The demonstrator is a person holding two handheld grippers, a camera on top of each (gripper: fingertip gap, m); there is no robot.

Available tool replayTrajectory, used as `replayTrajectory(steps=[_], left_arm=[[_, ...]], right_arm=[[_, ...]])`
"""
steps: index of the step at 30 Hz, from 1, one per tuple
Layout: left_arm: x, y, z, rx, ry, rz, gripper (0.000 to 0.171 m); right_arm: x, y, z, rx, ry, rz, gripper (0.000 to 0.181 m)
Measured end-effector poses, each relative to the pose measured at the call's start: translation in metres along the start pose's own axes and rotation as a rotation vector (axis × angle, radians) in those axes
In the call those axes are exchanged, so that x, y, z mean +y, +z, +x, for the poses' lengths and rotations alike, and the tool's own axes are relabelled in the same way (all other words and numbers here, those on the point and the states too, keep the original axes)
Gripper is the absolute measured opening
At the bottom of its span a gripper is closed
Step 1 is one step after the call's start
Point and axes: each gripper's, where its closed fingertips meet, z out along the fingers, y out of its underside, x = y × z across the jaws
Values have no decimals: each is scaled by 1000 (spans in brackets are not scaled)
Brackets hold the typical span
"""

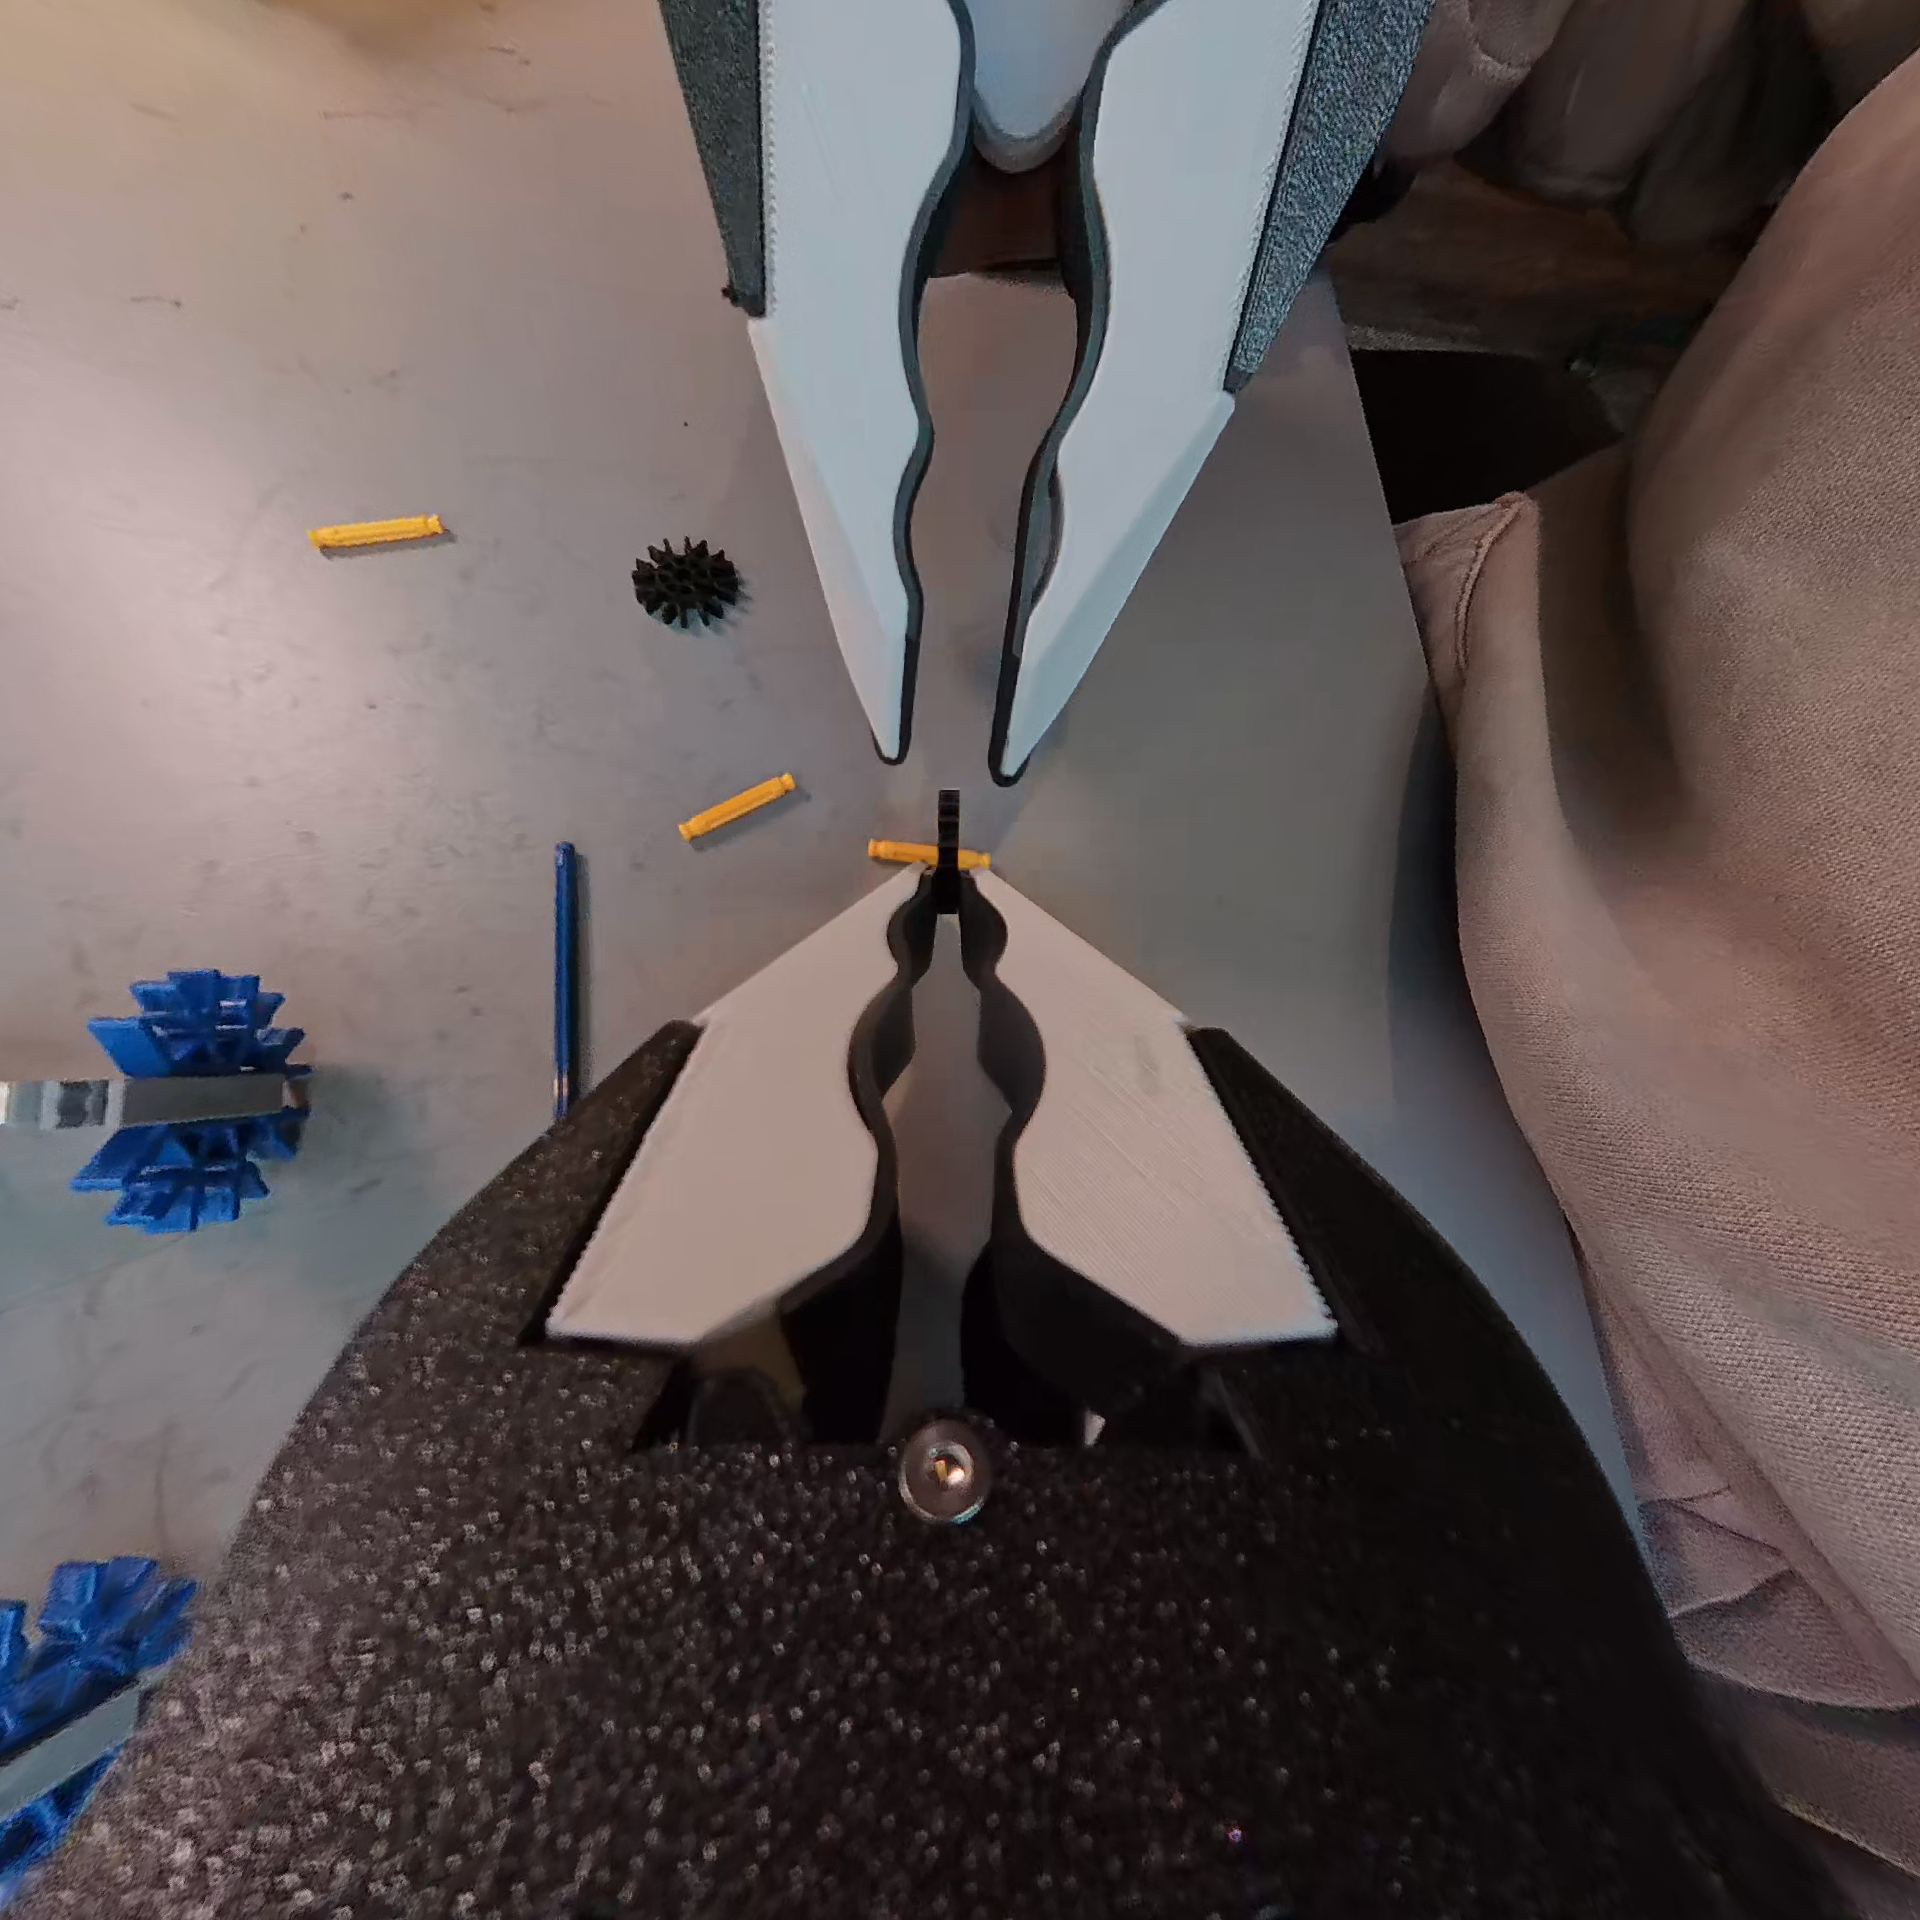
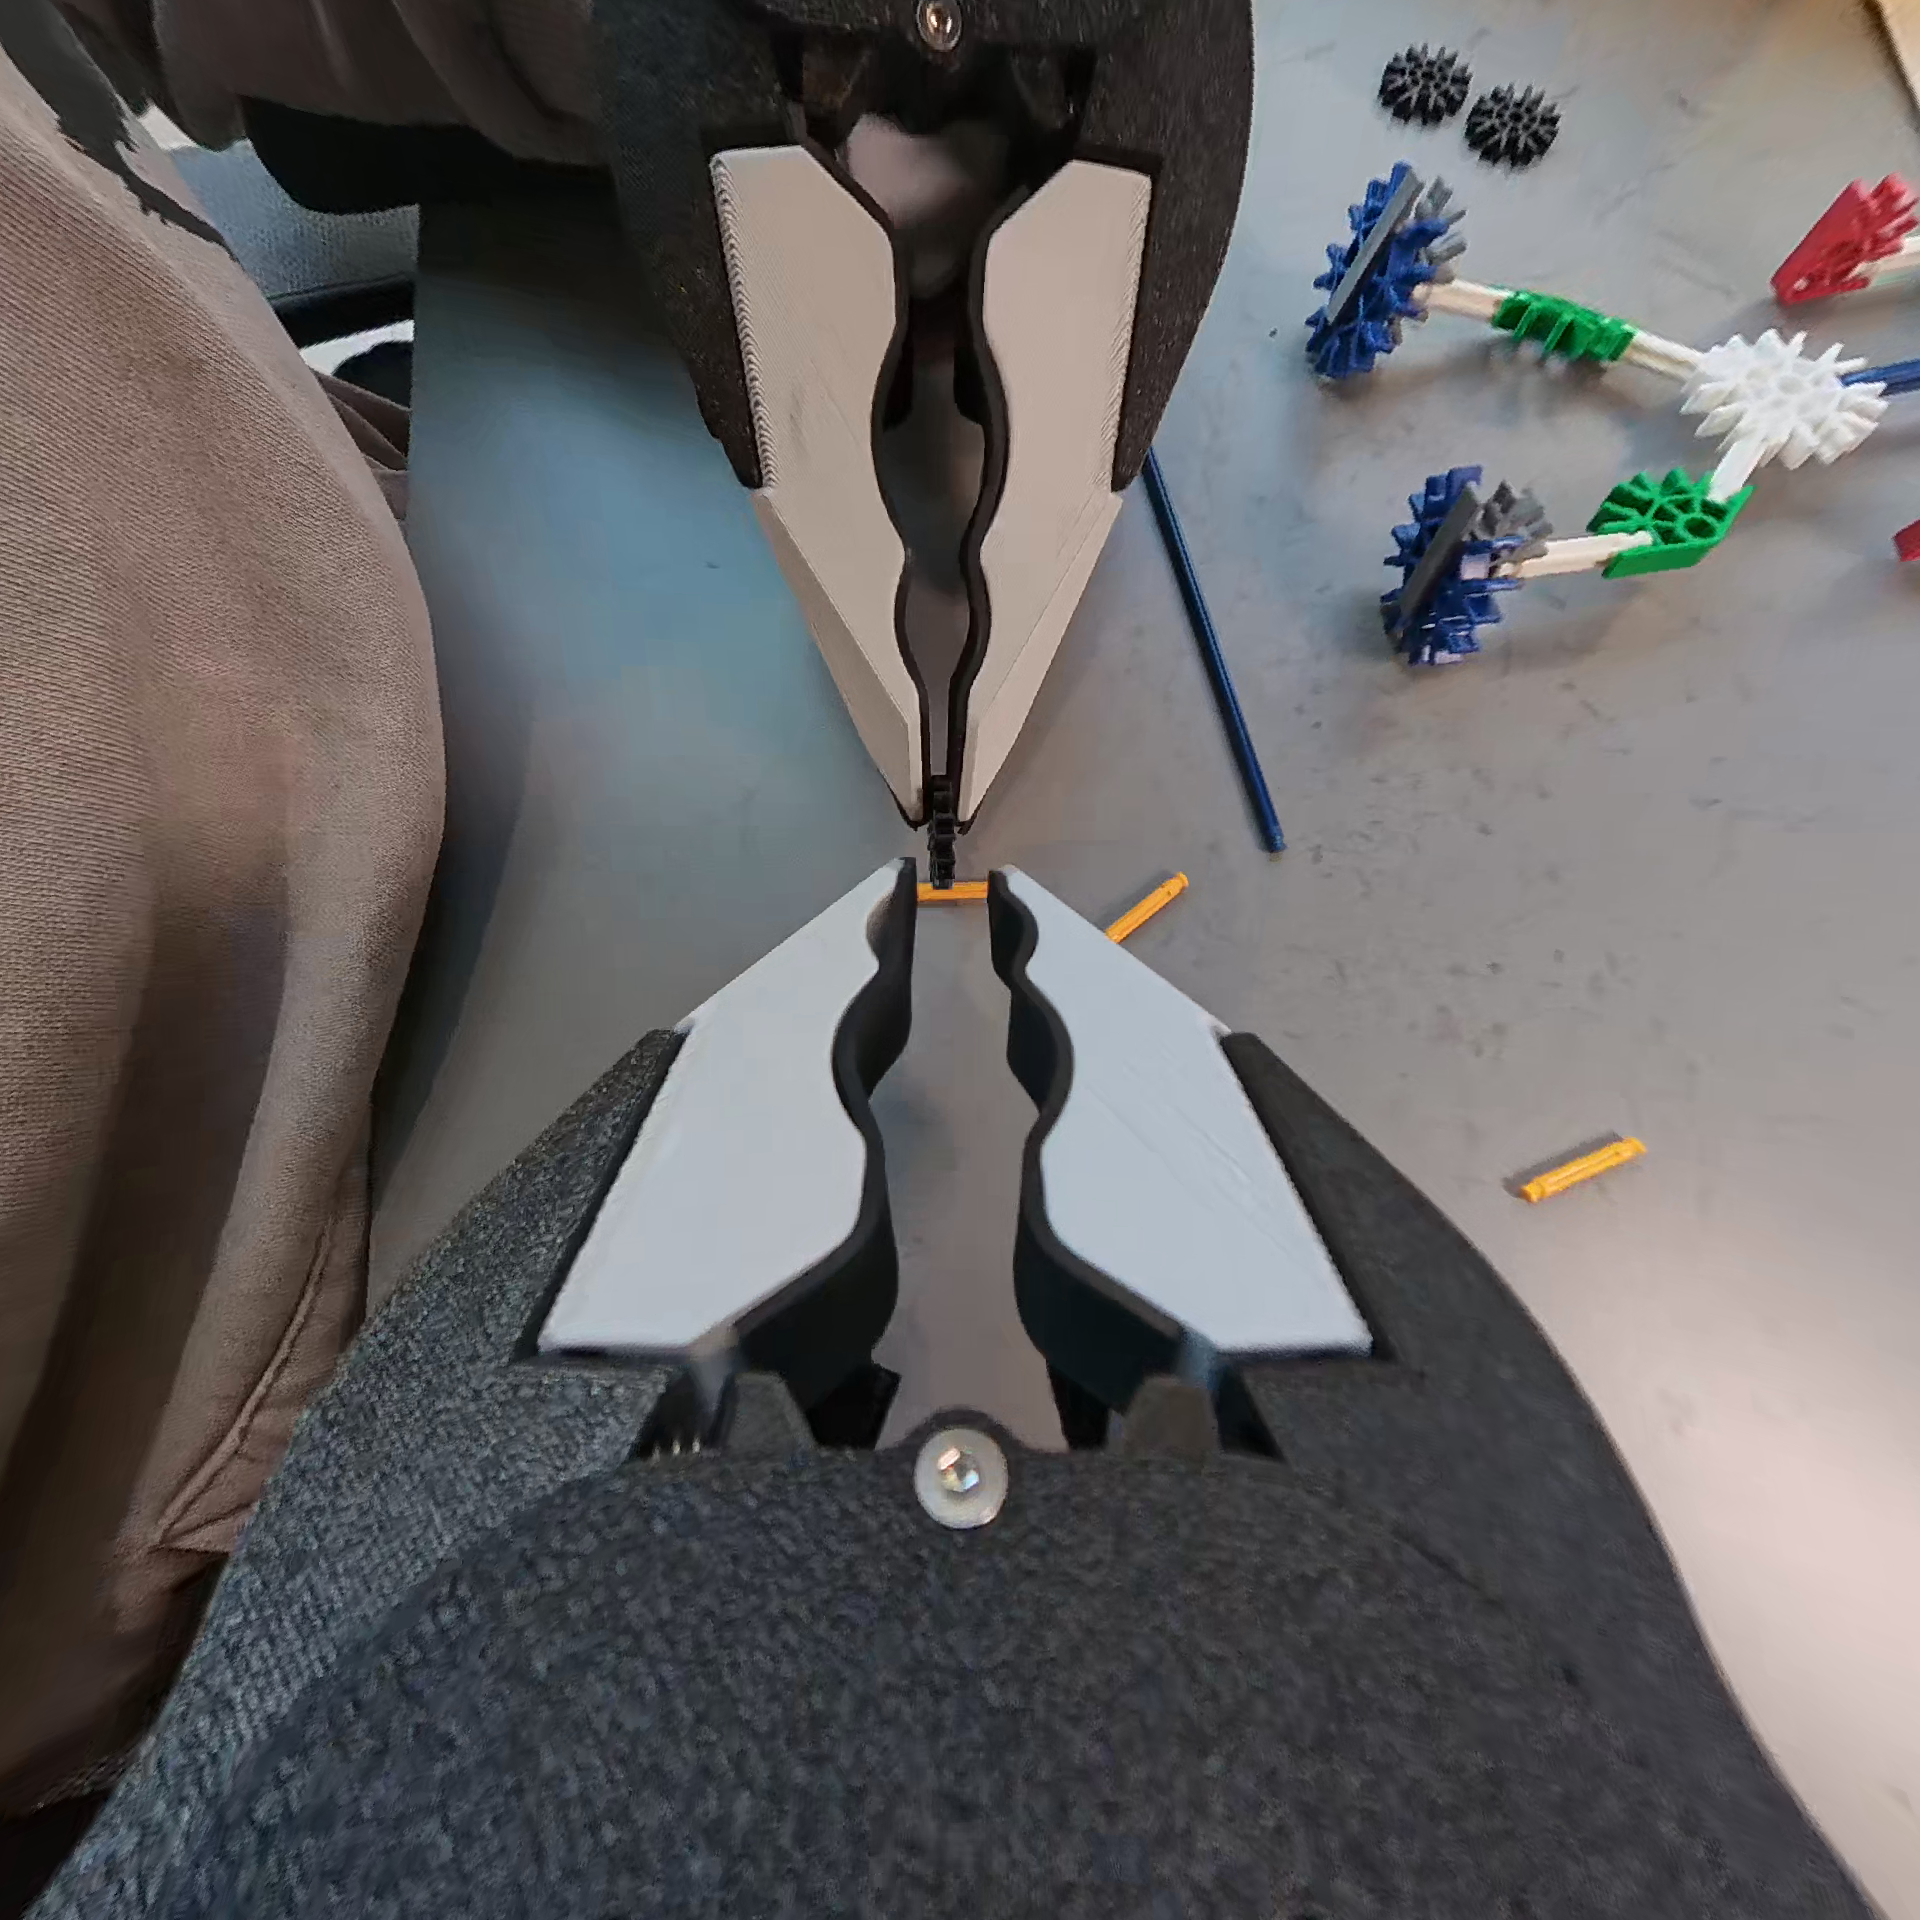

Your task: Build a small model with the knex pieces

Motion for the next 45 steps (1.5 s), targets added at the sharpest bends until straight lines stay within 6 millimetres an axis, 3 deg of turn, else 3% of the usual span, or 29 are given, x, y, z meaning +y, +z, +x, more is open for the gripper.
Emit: replayTrajectory(steps=[10,45], left_arm=[[-3,2,0,29,-45,9,2],[4,10,4,-64,53,-148,2]], right_arm=[[4,4,-1,-43,37,26,2],[14,11,-8,35,21,-88,1]])
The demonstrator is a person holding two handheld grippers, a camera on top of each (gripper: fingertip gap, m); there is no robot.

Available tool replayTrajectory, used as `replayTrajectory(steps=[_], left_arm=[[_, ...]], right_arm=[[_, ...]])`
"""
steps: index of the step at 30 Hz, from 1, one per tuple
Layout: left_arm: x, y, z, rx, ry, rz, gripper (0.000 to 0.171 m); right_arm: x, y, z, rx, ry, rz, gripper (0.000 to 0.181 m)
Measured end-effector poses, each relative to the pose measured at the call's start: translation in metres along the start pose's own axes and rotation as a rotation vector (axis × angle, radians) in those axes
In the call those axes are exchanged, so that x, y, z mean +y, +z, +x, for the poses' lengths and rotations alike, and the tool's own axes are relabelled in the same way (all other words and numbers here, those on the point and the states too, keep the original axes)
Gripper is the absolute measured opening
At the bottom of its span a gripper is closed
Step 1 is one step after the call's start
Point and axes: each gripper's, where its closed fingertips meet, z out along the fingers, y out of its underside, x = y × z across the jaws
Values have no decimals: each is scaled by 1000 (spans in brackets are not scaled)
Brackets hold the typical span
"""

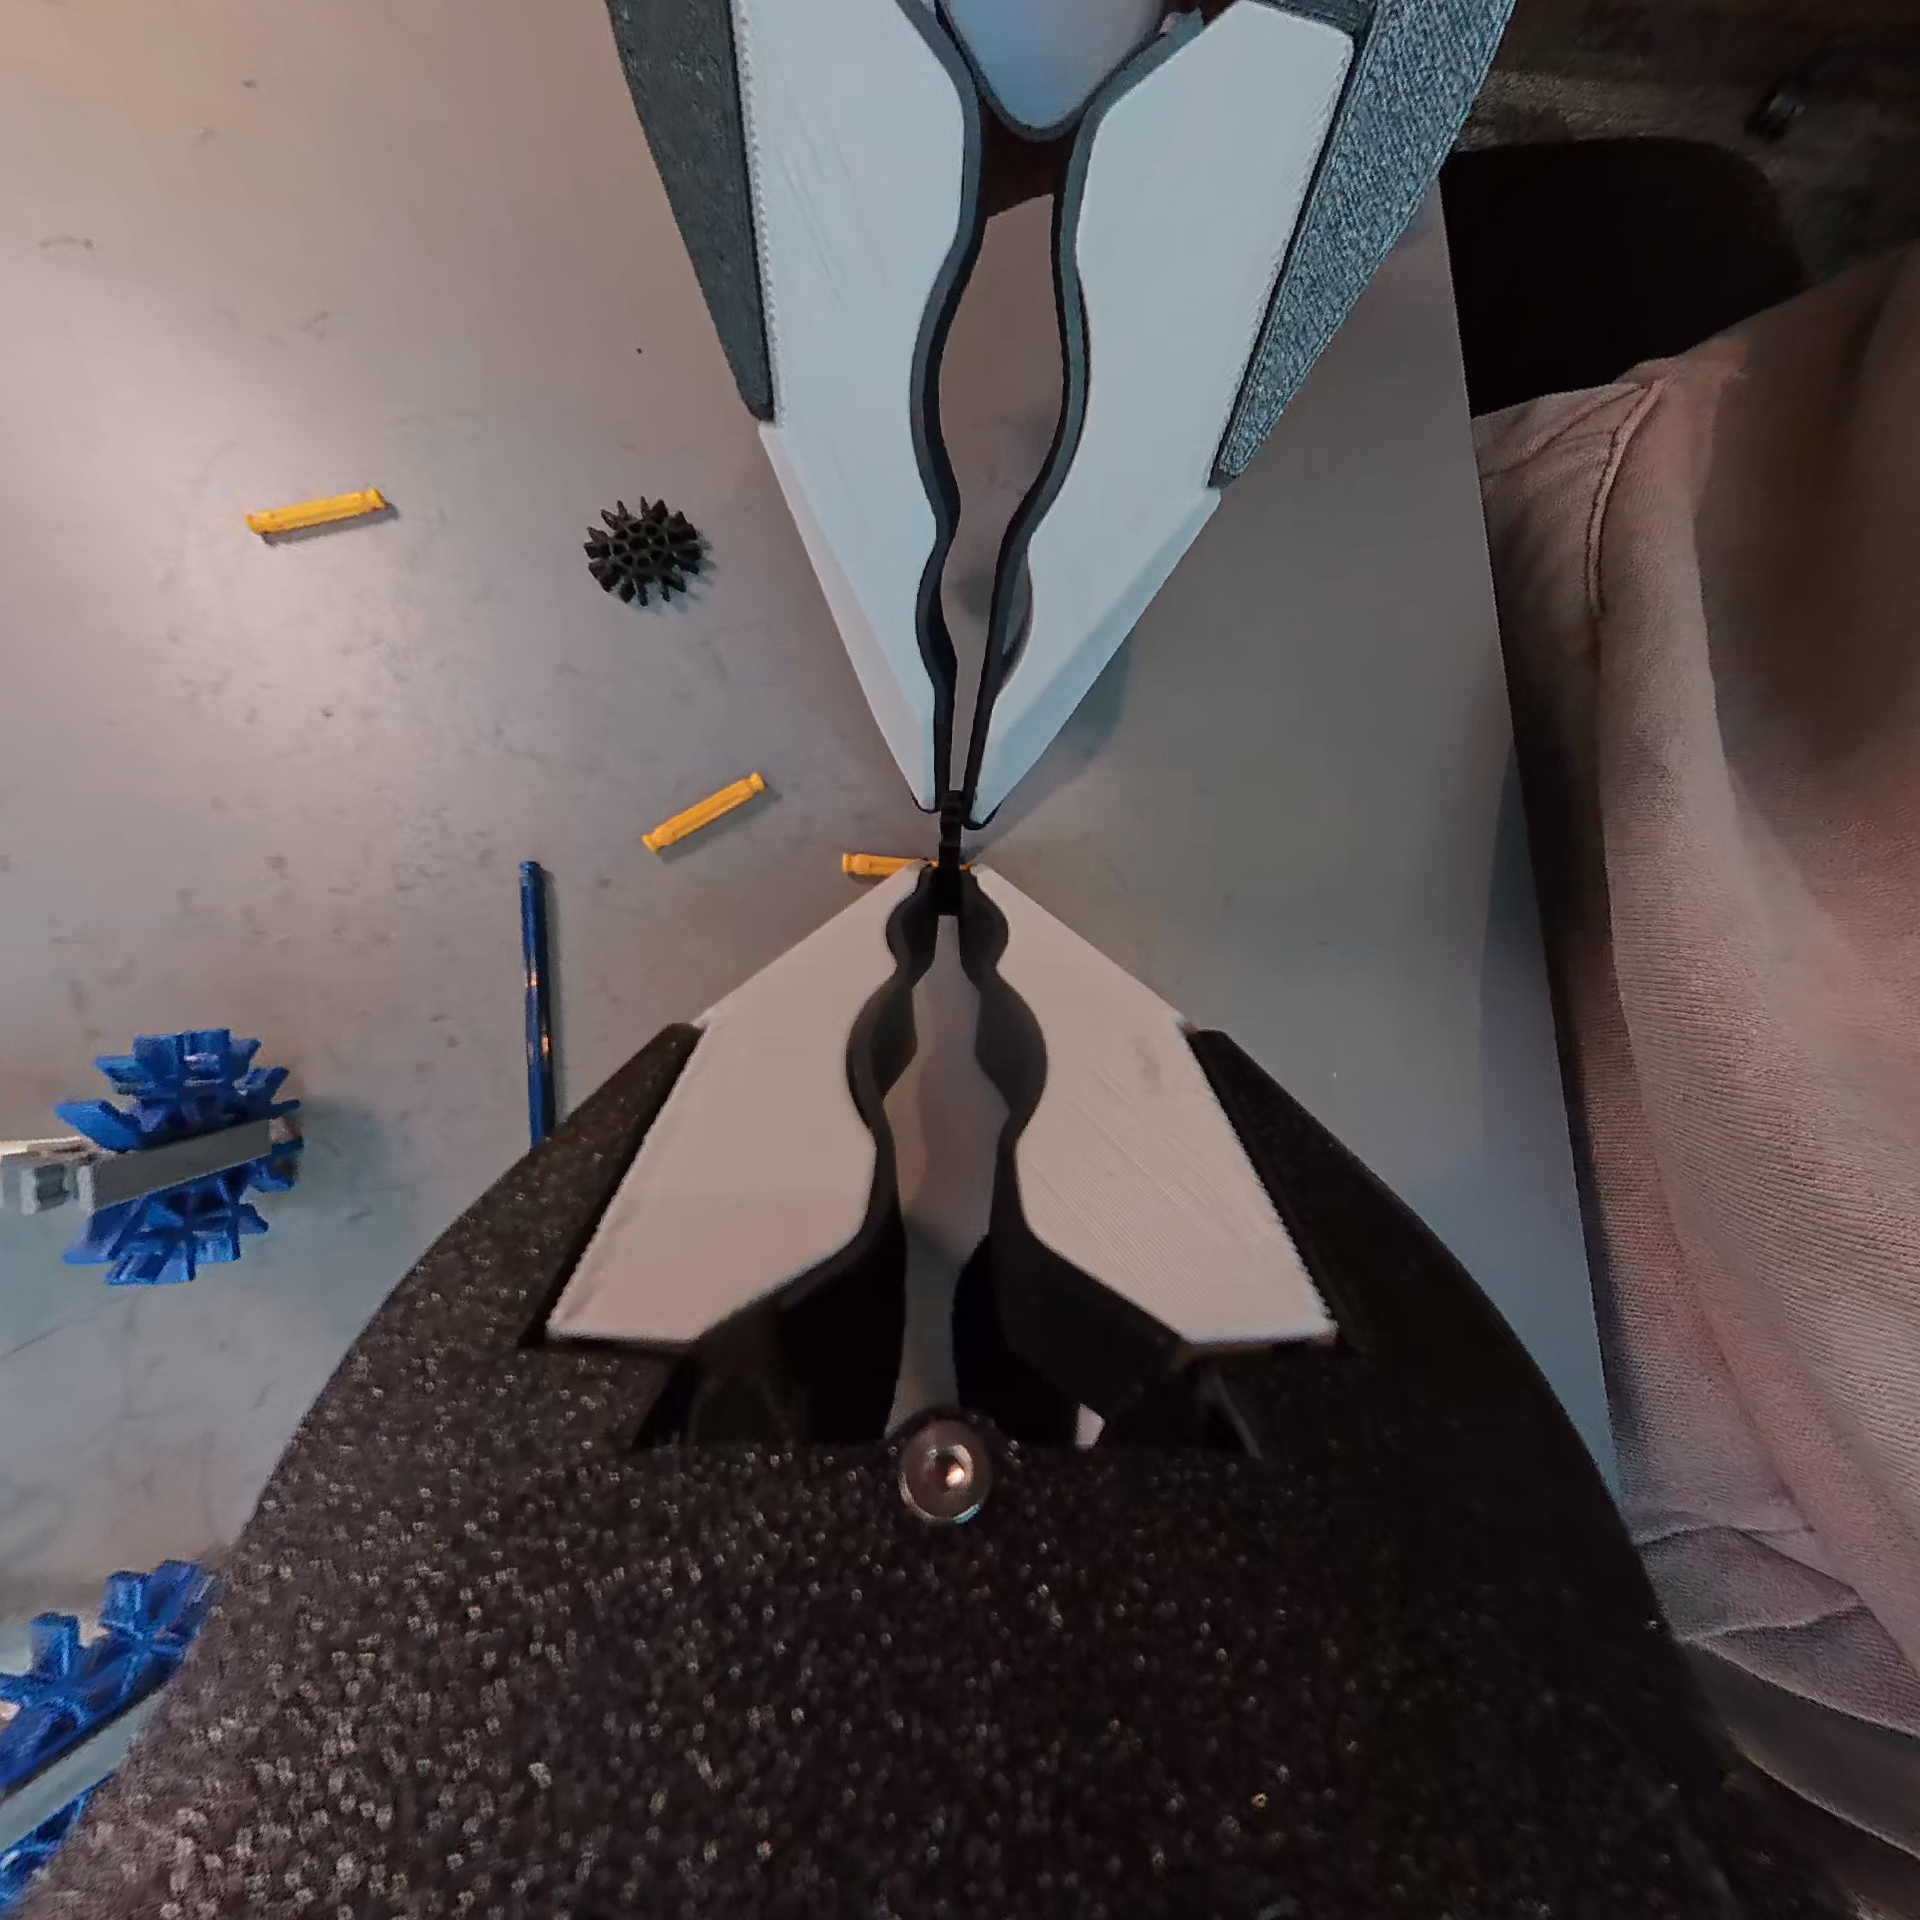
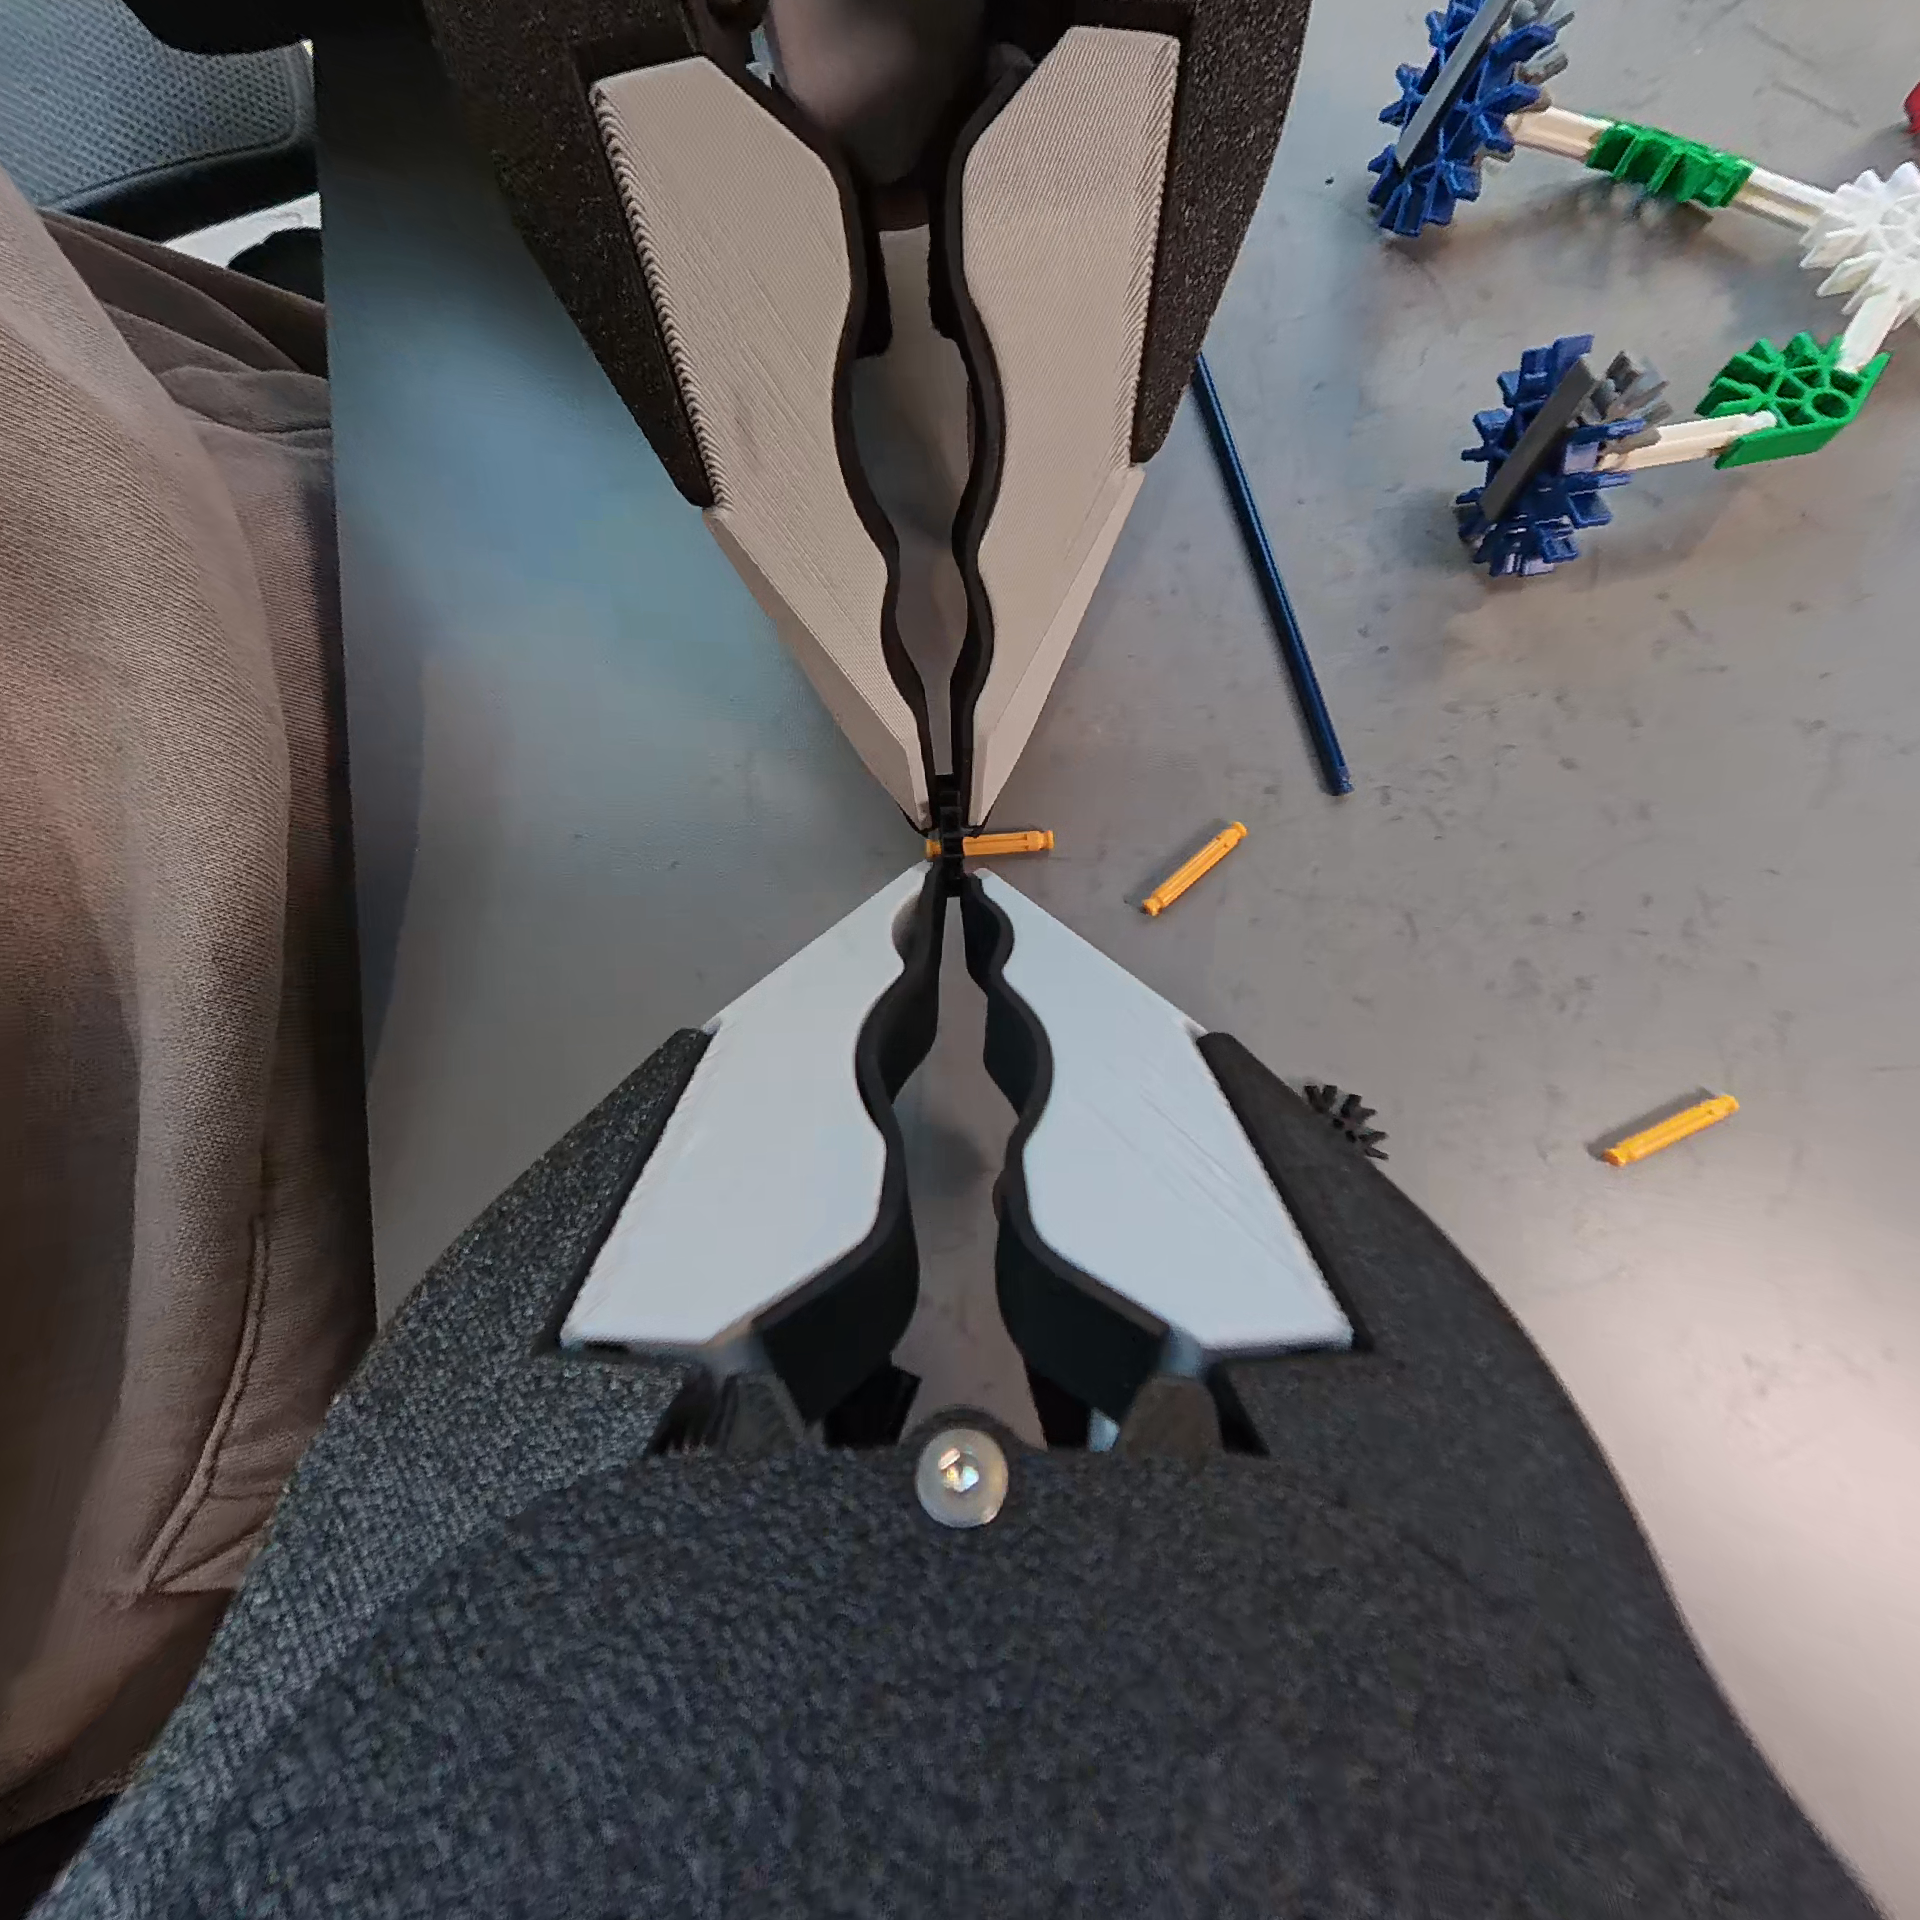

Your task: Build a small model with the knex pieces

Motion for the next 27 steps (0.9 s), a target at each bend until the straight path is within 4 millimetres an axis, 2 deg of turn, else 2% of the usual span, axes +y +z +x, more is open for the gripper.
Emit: replayTrajectory(steps=[5,7,10,18,21,27], left_arm=[[0,-2,-3,52,-72,56,2],[-4,-7,-3,94,-127,103,2],[-18,-23,-6,188,-256,243,2],[-55,-57,-11,366,-432,555,2],[-61,-62,-11,393,-452,605,2],[-66,-64,-10,396,-453,633,2]], right_arm=[[-3,-1,5,13,13,23,2],[-10,-5,4,-7,25,79,7],[-26,-20,6,-49,85,216,13],[-51,-58,20,-168,333,555,6],[-56,-65,20,-206,379,623,5],[-58,-69,18,-229,394,645,5]])
